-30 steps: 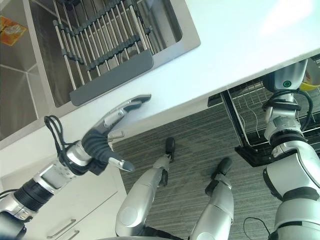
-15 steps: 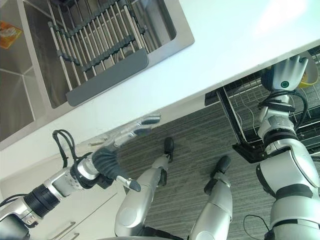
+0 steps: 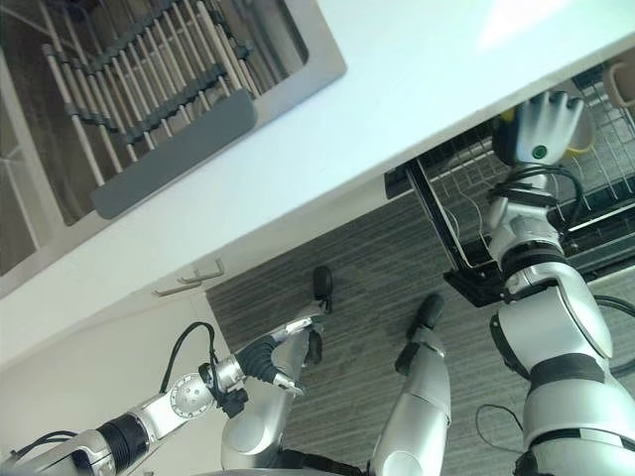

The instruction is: Place the dishes in the dishwasher.

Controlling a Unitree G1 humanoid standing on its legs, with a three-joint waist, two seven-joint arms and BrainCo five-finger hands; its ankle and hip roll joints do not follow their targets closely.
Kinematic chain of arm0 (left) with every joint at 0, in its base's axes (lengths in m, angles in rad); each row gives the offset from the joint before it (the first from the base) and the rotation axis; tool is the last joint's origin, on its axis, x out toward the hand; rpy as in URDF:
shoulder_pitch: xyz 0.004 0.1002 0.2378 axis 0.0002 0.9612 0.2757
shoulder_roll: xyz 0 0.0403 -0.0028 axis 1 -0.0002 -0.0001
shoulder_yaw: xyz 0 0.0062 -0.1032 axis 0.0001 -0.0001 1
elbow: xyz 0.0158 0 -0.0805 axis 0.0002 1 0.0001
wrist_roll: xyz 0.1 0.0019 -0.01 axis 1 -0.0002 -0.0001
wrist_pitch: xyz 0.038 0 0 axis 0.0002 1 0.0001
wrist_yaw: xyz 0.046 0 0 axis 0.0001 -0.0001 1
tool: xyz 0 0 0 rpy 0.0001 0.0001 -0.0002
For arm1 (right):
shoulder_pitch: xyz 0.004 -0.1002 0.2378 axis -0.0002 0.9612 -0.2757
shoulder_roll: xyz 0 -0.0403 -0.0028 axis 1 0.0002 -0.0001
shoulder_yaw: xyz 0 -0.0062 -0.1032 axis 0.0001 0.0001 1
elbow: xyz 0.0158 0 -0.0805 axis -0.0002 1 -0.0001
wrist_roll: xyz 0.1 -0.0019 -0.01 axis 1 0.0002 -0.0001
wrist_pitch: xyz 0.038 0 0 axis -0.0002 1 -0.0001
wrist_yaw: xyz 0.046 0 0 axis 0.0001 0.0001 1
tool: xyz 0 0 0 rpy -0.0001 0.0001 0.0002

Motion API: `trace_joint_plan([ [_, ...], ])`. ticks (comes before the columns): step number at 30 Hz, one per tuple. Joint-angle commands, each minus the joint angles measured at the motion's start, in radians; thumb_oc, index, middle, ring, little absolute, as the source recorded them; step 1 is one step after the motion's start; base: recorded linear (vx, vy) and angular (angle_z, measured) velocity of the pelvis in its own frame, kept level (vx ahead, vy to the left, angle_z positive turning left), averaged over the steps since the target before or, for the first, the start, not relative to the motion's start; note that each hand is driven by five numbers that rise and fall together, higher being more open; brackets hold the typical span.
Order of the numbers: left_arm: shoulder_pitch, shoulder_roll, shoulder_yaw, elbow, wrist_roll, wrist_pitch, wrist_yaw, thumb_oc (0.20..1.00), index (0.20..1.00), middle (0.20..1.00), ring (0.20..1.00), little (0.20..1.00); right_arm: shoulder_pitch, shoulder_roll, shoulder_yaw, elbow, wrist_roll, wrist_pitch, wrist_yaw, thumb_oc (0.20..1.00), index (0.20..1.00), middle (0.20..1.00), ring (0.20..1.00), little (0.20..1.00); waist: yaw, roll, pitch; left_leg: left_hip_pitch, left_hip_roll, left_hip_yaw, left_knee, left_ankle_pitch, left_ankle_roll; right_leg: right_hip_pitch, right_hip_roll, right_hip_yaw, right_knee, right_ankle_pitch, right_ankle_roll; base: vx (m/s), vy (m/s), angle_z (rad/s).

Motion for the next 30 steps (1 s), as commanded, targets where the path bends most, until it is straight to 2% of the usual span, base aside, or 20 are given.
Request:
trace_joint_plan([
  [1,-0.032,-0.004,0.034,-0.018,0.090,0.119,0.101,1.000,1.000,1.000,1.000,1.000,-0.124,-0.077,0.065,-0.068,0.020,0.045,-0.047,0.200,0.200,0.200,0.200,0.200,0.026,0.024,-0.013,-0.032,0.048,-0.022,0.073,-0.110,-0.052,-0.038,-0.022,0.067,0.062,-0.017,0.073,0.00,0.033,-0.04],
  [2,-0.037,-0.010,0.040,0.012,0.096,0.114,0.111,1.000,1.000,1.000,1.000,1.000,-0.130,-0.079,0.072,-0.072,0.028,0.045,-0.035,0.464,0.464,0.464,0.464,0.464,0.025,0.025,-0.013,-0.037,0.047,-0.025,0.075,-0.109,-0.053,-0.044,-0.022,0.069,0.064,-0.017,0.074,0.00,0.067,-0.05],
  [3,-0.046,-0.019,0.062,0.040,0.091,0.143,0.105,1.000,1.000,1.000,1.000,1.000,-0.134,-0.081,0.075,-0.078,0.062,0.041,-0.006,1.000,1.000,1.000,1.000,1.000,0.026,0.032,-0.013,-0.043,0.044,-0.027,0.068,-0.105,-0.055,-0.052,-0.021,0.072,0.064,-0.017,0.074,0.00,0.053,-0.05],
  [4,-0.046,-0.020,0.064,0.045,0.091,0.142,0.106,1.000,1.000,1.000,1.000,1.000,-0.132,-0.082,0.076,-0.080,0.072,0.034,0.005,1.000,1.000,1.000,1.000,1.000,0.026,0.032,-0.013,-0.045,0.043,-0.028,0.069,-0.105,-0.055,-0.054,-0.021,0.072,0.063,-0.017,0.074,0.00,0.083,-0.06],
  [5,-0.042,-0.036,0.086,0.083,0.090,0.139,0.104,1.000,1.000,1.000,1.000,1.000,-0.110,-0.068,0.068,-0.086,0.145,-0.044,0.099,1.000,1.000,1.000,1.000,1.000,0.026,0.037,-0.013,-0.051,0.040,-0.030,0.063,-0.103,-0.058,-0.063,-0.019,0.075,0.063,-0.017,0.072,0.00,0.051,-0.05],
  [7,-0.044,-0.046,0.099,0.099,0.081,0.143,0.098,1.000,1.000,1.000,1.000,1.000,-0.094,-0.055,0.063,-0.089,0.166,-0.067,0.157,1.000,1.000,1.000,1.000,1.000,0.026,0.040,-0.013,-0.052,0.039,-0.030,0.059,-0.102,-0.058,-0.067,-0.020,0.076,0.065,-0.019,0.072,0.00,0.053,-0.02],
  [8,-0.045,-0.057,0.115,0.115,0.076,0.146,0.092,1.000,1.000,1.000,1.000,1.000,-0.068,-0.042,0.060,-0.099,0.223,-0.080,0.248,1.000,1.000,1.000,1.000,1.000,0.024,0.040,-0.013,-0.055,0.039,-0.031,0.060,-0.103,-0.058,-0.071,-0.021,0.077,0.067,-0.019,0.071,0.00,0.038,-0.02],
  [10,-0.048,-0.070,0.134,0.130,0.069,0.147,0.077,1.000,1.000,1.000,1.000,1.000,-0.041,-0.020,0.047,-0.097,0.302,-0.114,0.350,1.000,1.000,1.000,1.000,1.000,0.024,0.040,-0.013,-0.059,0.039,-0.030,0.056,-0.103,-0.058,-0.076,-0.023,0.076,0.067,-0.019,0.070,0.00,0.000,0.00],
  [12,-0.058,-0.085,0.154,0.148,0.052,0.149,0.063,1.000,1.000,1.000,1.000,1.000,-0.014,0.002,0.039,-0.091,0.316,-0.127,0.447,1.000,1.000,1.000,1.000,1.000,0.023,0.040,-0.013,-0.060,0.041,-0.030,0.055,-0.103,-0.058,-0.081,-0.025,0.076,0.071,-0.019,0.069,0.00,0.000,0.00],
  [15,-0.083,-0.102,0.175,0.156,0.032,0.165,0.051,1.000,1.000,1.000,1.000,1.000,-0.006,0.035,0.018,-0.076,0.388,-0.118,0.528,1.000,1.000,1.000,1.000,1.000,0.024,0.037,-0.013,-0.058,0.043,-0.029,0.055,-0.101,-0.059,-0.081,-0.029,0.072,0.075,-0.017,0.069,0.00,0.000,0.00],
  [19,-0.104,-0.118,0.188,0.144,0.021,0.203,0.042,1.000,1.000,1.000,1.000,1.000,-0.010,0.058,-0.014,-0.073,0.462,-0.107,0.483,1.000,1.000,1.000,1.000,1.000,0.024,0.040,-0.013,-0.048,0.043,-0.029,0.052,-0.097,-0.058,-0.080,-0.031,0.073,0.085,-0.017,0.067,0.00,0.008,0.00],
  [22,-0.093,-0.136,0.199,0.162,-0.001,0.215,0.037,1.000,1.000,1.000,1.000,1.000,0.007,0.079,-0.075,-0.079,0.724,-0.133,0.415,1.000,1.000,1.000,1.000,1.000,0.017,0.043,-0.013,-0.027,0.044,-0.024,0.045,-0.095,-0.059,-0.068,-0.026,0.081,0.089,-0.021,0.062,0.03,0.073,0.00],
  [23,-0.080,-0.154,0.216,0.176,-0.050,0.236,0.030,1.000,1.000,1.000,1.000,1.000,0.040,0.119,-0.170,-0.091,0.923,-0.199,0.382,1.000,1.000,1.000,1.000,1.000,0.008,0.044,-0.013,-0.005,0.044,-0.019,0.042,-0.099,-0.060,-0.054,-0.021,0.087,0.092,-0.029,0.060,0.03,0.095,-0.02],
  [25,-0.069,-0.175,0.236,0.201,-0.083,0.256,0.025,1.000,1.000,1.000,1.000,1.000,0.073,0.156,-0.251,-0.109,1.012,-0.257,0.365,1.000,1.000,1.000,1.000,1.000,0.000,0.043,-0.013,0.016,0.044,-0.012,0.037,-0.103,-0.059,-0.040,-0.018,0.091,0.093,-0.036,0.059,0.03,0.086,-0.05],
  [26,-0.062,-0.192,0.251,0.222,-0.092,0.285,0.021,1.000,1.000,1.000,1.000,1.000,0.101,0.181,-0.307,-0.124,1.054,-0.310,0.379,1.000,1.000,1.000,1.000,1.000,-0.005,0.043,-0.013,0.033,0.044,-0.009,0.035,-0.107,-0.058,-0.028,-0.016,0.092,0.096,-0.043,0.057,0.04,0.078,-0.06],
  [27,-0.048,-0.217,0.271,0.273,-0.095,0.318,0.025,1.000,1.000,1.000,1.000,1.000,0.135,0.221,-0.364,-0.160,1.132,-0.350,0.433,1.000,1.000,1.000,1.000,1.000,-0.015,0.038,-0.013,0.058,0.047,-0.007,0.036,-0.112,-0.058,-0.008,-0.012,0.095,0.100,-0.051,0.053,0.04,0.050,-0.06],
  [28,-0.046,-0.219,0.272,0.278,-0.096,0.320,0.025,1.000,1.000,1.000,1.000,1.000,0.139,0.224,-0.369,-0.163,1.136,-0.354,0.439,1.000,1.000,1.000,1.000,1.000,-0.016,0.038,-0.013,0.062,0.047,-0.006,0.035,-0.113,-0.058,-0.004,-0.012,0.095,0.100,-0.052,0.053,0.04,0.050,-0.05],
  [30,-0.028,-0.245,0.305,0.357,-0.128,0.369,0.018,1.000,1.000,1.000,1.000,1.000,0.182,0.279,-0.408,-0.226,1.222,-0.389,0.515,1.000,1.000,1.000,1.000,1.000,-0.029,0.031,-0.013,0.106,0.050,-0.002,0.035,-0.120,-0.060,0.033,-0.008,0.097,0.099,-0.062,0.049,0.05,0.039,-0.08],
])
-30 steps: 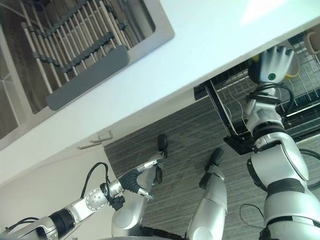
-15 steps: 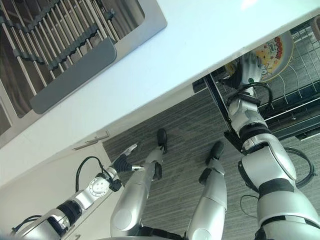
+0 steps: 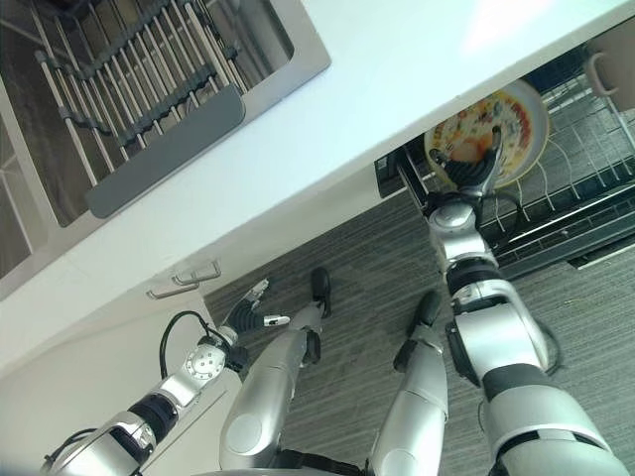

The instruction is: Place the dishes in the dishwasher.

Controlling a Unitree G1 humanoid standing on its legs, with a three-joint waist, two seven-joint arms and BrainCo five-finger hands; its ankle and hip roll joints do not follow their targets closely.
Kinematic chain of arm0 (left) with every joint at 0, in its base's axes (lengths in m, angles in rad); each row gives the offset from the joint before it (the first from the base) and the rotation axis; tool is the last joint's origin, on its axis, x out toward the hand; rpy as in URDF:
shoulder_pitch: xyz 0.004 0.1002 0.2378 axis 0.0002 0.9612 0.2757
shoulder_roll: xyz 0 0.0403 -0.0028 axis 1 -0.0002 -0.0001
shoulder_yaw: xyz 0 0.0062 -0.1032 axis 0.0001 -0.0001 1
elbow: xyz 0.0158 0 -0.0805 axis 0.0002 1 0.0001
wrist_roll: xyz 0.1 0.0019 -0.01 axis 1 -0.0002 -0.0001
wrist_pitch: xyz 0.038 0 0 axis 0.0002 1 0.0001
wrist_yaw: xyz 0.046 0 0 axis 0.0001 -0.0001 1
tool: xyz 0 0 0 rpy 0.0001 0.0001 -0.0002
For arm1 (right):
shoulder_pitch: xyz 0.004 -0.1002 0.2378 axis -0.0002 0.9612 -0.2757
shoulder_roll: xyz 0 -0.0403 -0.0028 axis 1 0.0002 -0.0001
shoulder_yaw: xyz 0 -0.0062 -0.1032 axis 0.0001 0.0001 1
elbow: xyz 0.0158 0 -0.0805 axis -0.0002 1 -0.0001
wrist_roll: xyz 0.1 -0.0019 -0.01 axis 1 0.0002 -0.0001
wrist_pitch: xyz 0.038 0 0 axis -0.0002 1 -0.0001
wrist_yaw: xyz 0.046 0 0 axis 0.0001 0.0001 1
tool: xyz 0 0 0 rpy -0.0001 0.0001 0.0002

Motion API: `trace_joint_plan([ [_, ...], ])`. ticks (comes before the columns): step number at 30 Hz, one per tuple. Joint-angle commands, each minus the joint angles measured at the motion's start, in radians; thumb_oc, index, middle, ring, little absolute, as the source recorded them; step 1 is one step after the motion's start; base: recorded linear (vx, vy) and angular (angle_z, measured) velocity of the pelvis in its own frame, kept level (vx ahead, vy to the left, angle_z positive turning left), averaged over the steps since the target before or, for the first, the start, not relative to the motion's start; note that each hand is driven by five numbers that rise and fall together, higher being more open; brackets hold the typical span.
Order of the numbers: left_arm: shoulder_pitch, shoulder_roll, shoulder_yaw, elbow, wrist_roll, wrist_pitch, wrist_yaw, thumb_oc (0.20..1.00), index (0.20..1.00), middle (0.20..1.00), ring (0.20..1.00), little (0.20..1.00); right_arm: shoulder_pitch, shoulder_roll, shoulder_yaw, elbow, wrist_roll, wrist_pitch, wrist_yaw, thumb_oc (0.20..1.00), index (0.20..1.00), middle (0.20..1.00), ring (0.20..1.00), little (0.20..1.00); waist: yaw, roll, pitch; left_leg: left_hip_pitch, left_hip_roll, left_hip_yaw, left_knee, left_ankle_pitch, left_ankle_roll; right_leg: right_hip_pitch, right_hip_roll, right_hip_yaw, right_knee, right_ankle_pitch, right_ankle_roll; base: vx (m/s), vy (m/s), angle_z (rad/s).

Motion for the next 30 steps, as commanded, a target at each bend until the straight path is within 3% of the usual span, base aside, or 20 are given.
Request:
trace_joint_plan([
  [1,0.053,-0.028,0.019,0.116,-0.091,0.070,-0.003,1.000,1.000,1.000,1.000,1.000,0.060,0.009,0.030,-0.139,0.143,-0.143,0.106,1.000,1.000,1.000,1.000,1.000,-0.010,0.019,-0.013,0.073,0.061,-0.026,0.033,-0.122,-0.069,0.010,-0.003,0.067,0.110,-0.085,0.049,0.07,0.026,-0.14],
  [2,0.076,-0.031,0.055,0.160,-0.122,0.092,-0.006,1.000,1.000,1.000,1.000,1.000,0.110,0.034,0.031,-0.231,0.113,-0.157,0.124,1.000,1.000,1.000,1.000,1.000,-0.025,0.005,-0.013,0.123,0.068,-0.017,0.036,-0.131,-0.069,0.058,0.001,0.069,0.107,-0.094,0.044,0.07,0.010,-0.15],
  [4,0.105,-0.028,0.093,0.188,-0.123,0.118,-0.018,1.000,1.000,1.000,1.000,1.000,0.178,0.061,0.034,-0.334,0.155,-0.121,0.145,1.000,1.000,1.000,1.000,1.000,-0.043,-0.013,-0.013,0.188,0.073,-0.013,0.045,-0.146,-0.068,0.127,0.006,0.069,0.099,-0.106,0.038,0.05,-0.043,-0.14],
  [7,0.140,-0.028,0.110,0.191,-0.109,0.130,-0.018,1.000,1.000,1.000,1.000,1.000,0.225,0.071,0.043,-0.381,0.149,-0.091,0.169,1.000,1.000,1.000,1.000,1.000,-0.048,-0.027,-0.030,0.230,0.080,-0.008,0.048,-0.152,-0.067,0.182,0.010,0.061,0.074,-0.103,0.029,0.08,-0.068,-0.07],
  [8,0.182,-0.030,0.128,0.198,-0.115,0.153,-0.028,1.000,1.000,1.000,1.000,1.000,0.278,0.080,0.070,-0.430,0.121,-0.066,0.205,1.000,1.000,1.000,1.000,1.000,-0.053,-0.042,-0.070,0.273,0.090,0.001,0.049,-0.161,-0.070,0.246,0.016,0.048,0.041,-0.106,0.017,0.10,-0.078,-0.08],
  [13,0.240,-0.038,0.161,0.221,-0.104,0.181,-0.047,1.000,1.000,1.000,1.000,1.000,0.342,0.075,0.112,-0.490,0.058,-0.031,0.238,1.000,1.000,1.000,1.000,1.000,-0.059,-0.061,-0.132,0.342,0.104,0.007,0.037,-0.167,-0.074,0.349,0.031,0.027,-0.018,-0.112,0.000,0.09,-0.067,-0.08],
  [19,0.348,-0.055,0.221,0.236,-0.049,0.241,-0.049,1.000,1.000,1.000,1.000,1.000,0.487,0.052,0.112,-0.559,0.015,-0.022,0.266,1.000,1.000,1.000,1.000,1.000,-0.070,-0.088,-0.254,0.464,0.122,0.022,-0.001,-0.173,-0.079,0.513,0.068,-0.001,-0.115,-0.125,-0.016,0.18,-0.073,-0.04],
  [24,0.394,-0.058,0.273,0.244,-0.040,0.295,-0.047,1.000,1.000,1.000,1.000,1.000,0.612,0.007,0.069,-0.684,-0.044,-0.087,0.283,1.000,1.000,1.000,1.000,1.000,-0.096,-0.106,-0.310,0.523,0.138,0.030,-0.018,-0.174,-0.081,0.578,0.104,0.001,-0.155,-0.134,-0.029,0.09,-0.089,-0.10],
  [27,0.433,-0.065,0.351,0.251,-0.006,0.310,-0.043,1.000,1.000,1.000,1.000,1.000,0.811,-0.036,-0.074,-0.869,-0.068,-0.150,0.258,1.000,1.000,1.000,1.000,1.000,-0.145,-0.128,-0.325,0.538,0.147,0.047,0.009,-0.199,-0.074,0.592,0.126,0.017,-0.142,-0.155,-0.034,0.06,-0.144,-0.23],
  [30,0.453,-0.055,0.368,0.255,-0.007,0.324,-0.098,1.000,1.000,1.000,1.000,1.000,0.931,-0.032,-0.209,-0.852,-0.029,-0.225,0.222,1.000,1.000,1.000,1.000,1.000,-0.181,-0.128,-0.316,0.545,0.160,0.069,0.016,-0.206,-0.064,0.581,0.143,0.020,-0.066,-0.200,-0.041,-0.01,-0.063,-0.23],
])
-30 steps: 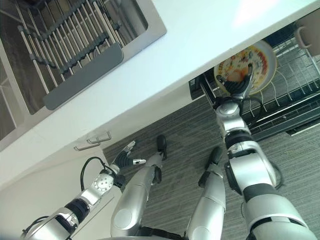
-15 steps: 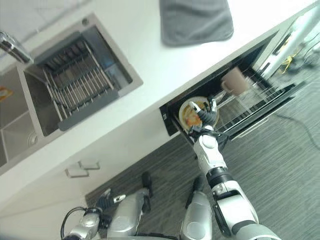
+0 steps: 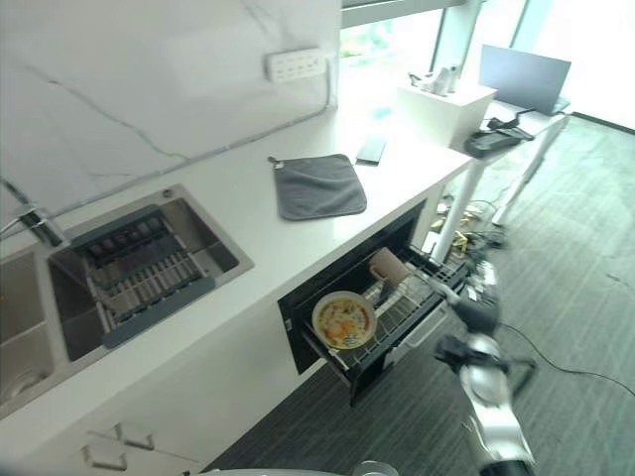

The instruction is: Place the dishes in the dishwasher.

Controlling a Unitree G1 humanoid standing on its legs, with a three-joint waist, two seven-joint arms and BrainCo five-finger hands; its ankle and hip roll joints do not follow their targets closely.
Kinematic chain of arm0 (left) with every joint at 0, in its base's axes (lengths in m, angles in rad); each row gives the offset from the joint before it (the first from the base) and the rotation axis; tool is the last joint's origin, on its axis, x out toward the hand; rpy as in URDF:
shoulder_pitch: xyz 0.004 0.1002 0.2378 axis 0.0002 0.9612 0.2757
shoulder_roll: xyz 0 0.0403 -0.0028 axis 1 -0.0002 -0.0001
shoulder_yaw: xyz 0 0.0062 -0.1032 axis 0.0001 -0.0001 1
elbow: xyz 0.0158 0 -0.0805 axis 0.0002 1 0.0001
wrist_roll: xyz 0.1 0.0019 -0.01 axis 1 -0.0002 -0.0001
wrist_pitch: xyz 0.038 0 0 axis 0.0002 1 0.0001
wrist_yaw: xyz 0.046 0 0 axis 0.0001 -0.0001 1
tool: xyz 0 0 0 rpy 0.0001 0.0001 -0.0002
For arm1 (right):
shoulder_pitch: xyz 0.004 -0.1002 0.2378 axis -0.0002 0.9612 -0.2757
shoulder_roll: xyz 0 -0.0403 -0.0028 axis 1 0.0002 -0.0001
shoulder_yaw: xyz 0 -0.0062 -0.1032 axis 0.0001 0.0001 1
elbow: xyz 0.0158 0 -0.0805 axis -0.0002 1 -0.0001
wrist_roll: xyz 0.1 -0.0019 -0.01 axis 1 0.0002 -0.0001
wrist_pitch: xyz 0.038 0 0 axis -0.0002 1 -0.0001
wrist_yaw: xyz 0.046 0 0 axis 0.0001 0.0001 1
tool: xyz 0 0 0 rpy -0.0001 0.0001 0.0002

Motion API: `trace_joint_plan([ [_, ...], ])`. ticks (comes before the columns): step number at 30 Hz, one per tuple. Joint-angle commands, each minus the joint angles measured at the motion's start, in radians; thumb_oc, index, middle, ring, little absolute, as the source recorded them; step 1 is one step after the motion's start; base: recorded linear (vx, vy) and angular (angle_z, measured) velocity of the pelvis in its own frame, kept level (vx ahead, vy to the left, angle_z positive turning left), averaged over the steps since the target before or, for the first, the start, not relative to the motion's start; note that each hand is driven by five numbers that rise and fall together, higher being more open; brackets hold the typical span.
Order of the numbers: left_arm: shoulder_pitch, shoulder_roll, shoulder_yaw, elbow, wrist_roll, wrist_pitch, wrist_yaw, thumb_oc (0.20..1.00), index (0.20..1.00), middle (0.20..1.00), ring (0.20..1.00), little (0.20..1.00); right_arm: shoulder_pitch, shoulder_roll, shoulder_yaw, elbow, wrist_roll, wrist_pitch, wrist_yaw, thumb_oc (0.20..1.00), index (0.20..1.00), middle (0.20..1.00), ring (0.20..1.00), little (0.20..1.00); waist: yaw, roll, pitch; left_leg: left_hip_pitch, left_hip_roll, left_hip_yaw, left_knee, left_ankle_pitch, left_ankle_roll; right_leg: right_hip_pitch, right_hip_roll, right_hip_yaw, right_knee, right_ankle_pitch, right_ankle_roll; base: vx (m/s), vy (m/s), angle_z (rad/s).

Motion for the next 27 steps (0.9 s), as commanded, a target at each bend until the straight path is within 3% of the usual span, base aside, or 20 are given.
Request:
trace_joint_plan([
  [1,-0.066,0.021,-0.039,0.021,0.029,0.005,-0.041,1.000,1.000,1.000,1.000,1.000,-0.210,0.029,-0.022,0.060,0.041,-0.132,-0.055,1.000,1.000,1.000,1.000,1.000,0.004,0.015,0.100,-0.023,0.012,-0.011,0.125,-0.106,0.035,0.038,-0.034,0.012,0.119,-0.127,-0.004,-0.01,-0.037,-0.38],
  [5,-0.108,0.034,-0.077,0.030,-0.012,0.014,-0.069,1.000,1.000,1.000,1.000,1.000,-0.170,0.063,-0.101,0.250,0.239,-0.202,-0.062,1.000,1.000,1.000,1.000,1.000,-0.007,0.040,0.124,-0.049,-0.005,-0.032,0.135,-0.110,0.028,0.003,-0.037,0.012,0.176,-0.156,-0.006,-0.04,0.014,-0.01],
  [8,-0.164,0.022,-0.134,0.013,-0.075,0.001,-0.100,1.000,1.000,1.000,1.000,1.000,-0.239,0.054,-0.082,0.377,0.469,-0.174,0.110,1.000,1.000,1.000,1.000,1.000,0.009,0.089,0.179,-0.123,-0.034,-0.073,0.167,-0.109,0.023,-0.083,-0.066,0.012,0.260,-0.182,-0.017,-0.17,0.145,0.13],
  [13,-0.220,0.005,-0.191,-0.006,-0.118,-0.033,-0.111,1.000,1.000,1.000,1.000,1.000,-0.413,0.039,-0.045,0.493,0.719,-0.145,0.310,1.000,1.000,1.000,1.000,1.000,0.057,0.149,0.269,-0.272,-0.091,-0.126,0.265,-0.110,0.034,-0.255,-0.100,0.032,0.469,-0.236,-0.027,-0.18,0.098,0.38],
  [19,-0.229,0.004,-0.200,0.000,-0.131,-0.050,-0.124,1.000,1.000,1.000,1.000,1.000,-0.543,-0.003,-0.027,0.549,0.720,-0.083,0.443,1.000,1.000,1.000,1.000,1.000,0.098,0.184,0.309,-0.364,-0.141,-0.156,0.340,-0.120,0.044,-0.345,-0.127,0.042,0.601,-0.283,-0.047,-0.03,0.065,0.21],
  [24,-0.217,0.016,-0.183,0.014,-0.134,-0.048,-0.155,1.000,1.000,1.000,1.000,1.000,-0.635,-0.034,0.021,0.526,0.677,0.006,0.555,1.000,1.000,1.000,1.000,1.000,0.122,0.188,0.329,-0.399,-0.150,-0.166,0.365,-0.115,0.050,-0.366,-0.128,0.040,0.643,-0.300,-0.064,0.03,0.052,0.10],
  [27,-0.212,0.022,-0.171,0.004,-0.142,-0.040,-0.172,1.000,1.000,1.000,1.000,1.000,-0.684,-0.048,0.043,0.485,0.647,0.037,0.557,1.000,1.000,1.000,1.000,1.000,0.136,0.183,0.338,-0.404,-0.149,-0.168,0.358,-0.105,0.056,-0.373,-0.121,0.034,0.644,-0.297,-0.068,0.02,0.047,0.04],
])
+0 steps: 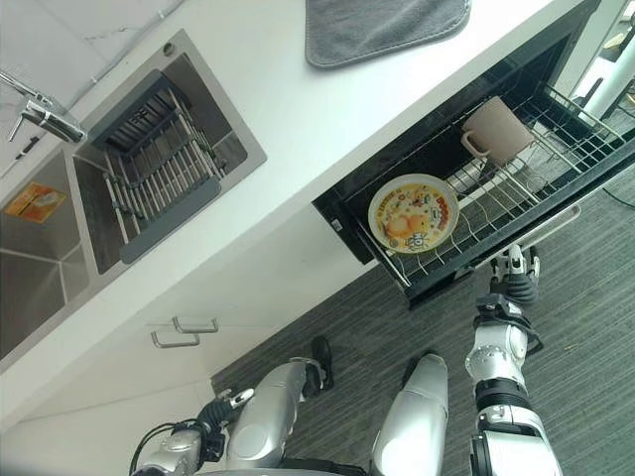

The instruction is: Place the dishes in the dishwasher.

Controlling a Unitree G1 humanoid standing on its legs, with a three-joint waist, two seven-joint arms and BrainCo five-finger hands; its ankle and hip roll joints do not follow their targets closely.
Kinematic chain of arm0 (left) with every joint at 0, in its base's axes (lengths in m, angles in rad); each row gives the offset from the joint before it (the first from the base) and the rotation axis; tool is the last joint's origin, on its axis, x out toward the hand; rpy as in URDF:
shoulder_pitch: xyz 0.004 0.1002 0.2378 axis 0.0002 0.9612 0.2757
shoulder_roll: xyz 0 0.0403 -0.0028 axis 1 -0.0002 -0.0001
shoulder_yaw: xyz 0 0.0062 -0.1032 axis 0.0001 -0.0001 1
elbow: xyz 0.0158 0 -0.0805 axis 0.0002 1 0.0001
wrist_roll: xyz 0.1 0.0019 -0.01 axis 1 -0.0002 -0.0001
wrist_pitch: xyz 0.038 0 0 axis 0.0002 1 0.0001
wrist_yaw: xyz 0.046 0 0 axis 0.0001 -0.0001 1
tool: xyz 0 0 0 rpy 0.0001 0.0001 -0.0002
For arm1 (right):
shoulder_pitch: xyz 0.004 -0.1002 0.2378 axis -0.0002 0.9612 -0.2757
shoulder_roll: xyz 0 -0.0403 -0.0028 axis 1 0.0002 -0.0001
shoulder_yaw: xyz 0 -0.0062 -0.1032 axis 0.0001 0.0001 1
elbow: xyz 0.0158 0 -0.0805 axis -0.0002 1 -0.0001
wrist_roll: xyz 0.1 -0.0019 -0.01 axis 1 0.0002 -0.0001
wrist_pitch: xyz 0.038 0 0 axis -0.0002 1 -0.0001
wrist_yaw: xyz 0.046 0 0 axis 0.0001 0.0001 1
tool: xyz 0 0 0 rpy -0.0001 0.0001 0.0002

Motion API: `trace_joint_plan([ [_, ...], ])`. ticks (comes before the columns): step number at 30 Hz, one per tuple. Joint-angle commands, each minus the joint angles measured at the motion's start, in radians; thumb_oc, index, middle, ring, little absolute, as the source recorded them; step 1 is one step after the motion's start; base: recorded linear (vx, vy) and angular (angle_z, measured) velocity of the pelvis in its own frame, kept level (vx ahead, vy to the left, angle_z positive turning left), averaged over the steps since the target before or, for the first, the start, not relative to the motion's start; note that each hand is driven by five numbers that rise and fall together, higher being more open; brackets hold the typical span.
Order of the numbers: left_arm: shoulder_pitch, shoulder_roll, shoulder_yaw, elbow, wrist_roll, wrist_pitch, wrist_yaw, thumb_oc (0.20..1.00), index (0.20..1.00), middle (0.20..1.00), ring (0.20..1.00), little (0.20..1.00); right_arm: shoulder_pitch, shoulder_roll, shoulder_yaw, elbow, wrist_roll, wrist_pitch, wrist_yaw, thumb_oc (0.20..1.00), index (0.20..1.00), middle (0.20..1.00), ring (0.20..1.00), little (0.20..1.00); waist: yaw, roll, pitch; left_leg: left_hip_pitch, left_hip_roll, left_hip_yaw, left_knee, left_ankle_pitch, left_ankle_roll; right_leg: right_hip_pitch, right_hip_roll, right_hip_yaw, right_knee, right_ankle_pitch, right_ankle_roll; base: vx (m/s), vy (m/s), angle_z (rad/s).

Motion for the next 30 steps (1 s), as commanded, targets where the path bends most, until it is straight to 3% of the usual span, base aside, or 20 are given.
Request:
trace_joint_plan([
  [1,0.065,0.034,0.002,0.008,-0.019,0.017,-0.024,1.000,1.000,1.000,1.000,1.000,-0.108,-0.030,0.075,-0.133,-0.100,0.029,0.101,1.000,1.000,1.000,1.000,1.000,0.039,-0.031,-0.024,0.044,-0.047,-0.031,-0.078,0.018,0.027,0.060,0.078,0.015,0.075,-0.076,-0.037,0.00,0.000,0.00],
  [14,0.055,0.083,0.012,0.014,0.019,0.006,-0.025,1.000,1.000,1.000,1.000,1.000,-0.409,-0.119,0.162,-0.088,-0.189,0.125,0.054,1.000,1.000,1.000,1.000,1.000,0.139,-0.069,0.015,0.002,-0.037,-0.057,-0.078,0.032,0.041,0.046,0.063,-0.046,0.067,-0.051,-0.035,0.01,0.018,0.08],
  [19,0.041,0.105,0.001,0.009,0.017,0.018,-0.024,1.000,1.000,1.000,1.000,1.000,-0.532,-0.171,0.200,-0.018,-0.209,0.156,0.058,1.000,1.000,1.000,1.000,1.000,0.174,-0.084,0.025,0.000,-0.053,-0.071,-0.074,0.007,0.042,0.057,0.044,-0.054,0.061,-0.066,-0.019,0.08,0.051,0.09],
  [30,0.032,0.154,-0.004,0.008,0.022,0.056,-0.059,1.000,1.000,1.000,1.000,1.000,-0.767,-0.243,0.314,0.104,-0.204,0.208,0.098,1.000,1.000,1.000,1.000,1.000,0.254,-0.095,0.035,-0.023,-0.058,-0.069,-0.078,0.006,0.065,0.072,-0.008,-0.105,-0.009,-0.004,0.017,0.05,0.088,0.11],
])
